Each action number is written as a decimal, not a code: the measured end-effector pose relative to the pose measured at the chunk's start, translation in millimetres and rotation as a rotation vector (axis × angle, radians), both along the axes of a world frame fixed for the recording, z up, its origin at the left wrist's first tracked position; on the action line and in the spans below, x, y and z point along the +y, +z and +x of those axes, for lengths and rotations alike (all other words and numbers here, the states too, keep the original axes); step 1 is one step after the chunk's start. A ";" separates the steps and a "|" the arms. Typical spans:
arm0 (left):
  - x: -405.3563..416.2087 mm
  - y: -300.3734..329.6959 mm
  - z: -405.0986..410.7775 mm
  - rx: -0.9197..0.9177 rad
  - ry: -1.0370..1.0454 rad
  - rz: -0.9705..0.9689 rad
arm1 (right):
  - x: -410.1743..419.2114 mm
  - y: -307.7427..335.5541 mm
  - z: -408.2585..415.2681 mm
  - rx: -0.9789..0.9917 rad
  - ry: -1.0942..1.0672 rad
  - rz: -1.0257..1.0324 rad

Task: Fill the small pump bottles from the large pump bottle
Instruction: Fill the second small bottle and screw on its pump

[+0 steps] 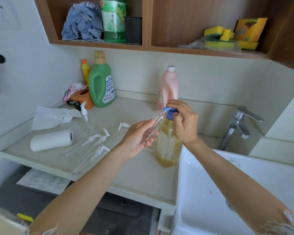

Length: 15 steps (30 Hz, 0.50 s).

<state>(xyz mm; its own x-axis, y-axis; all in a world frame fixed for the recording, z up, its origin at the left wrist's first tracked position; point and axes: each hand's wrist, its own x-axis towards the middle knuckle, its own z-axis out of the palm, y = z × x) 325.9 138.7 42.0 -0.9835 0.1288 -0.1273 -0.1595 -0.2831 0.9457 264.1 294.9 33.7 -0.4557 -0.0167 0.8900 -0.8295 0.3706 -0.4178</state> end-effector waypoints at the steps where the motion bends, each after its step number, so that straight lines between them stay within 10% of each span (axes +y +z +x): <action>1: 0.2 0.4 1.1 -0.002 0.001 -0.008 | 0.9 1.6 2.2 -0.011 0.007 0.011; 15: 3.6 -2.4 -4.3 0.269 0.181 -0.167 | 3.6 12.9 -6.9 -0.004 -0.004 0.009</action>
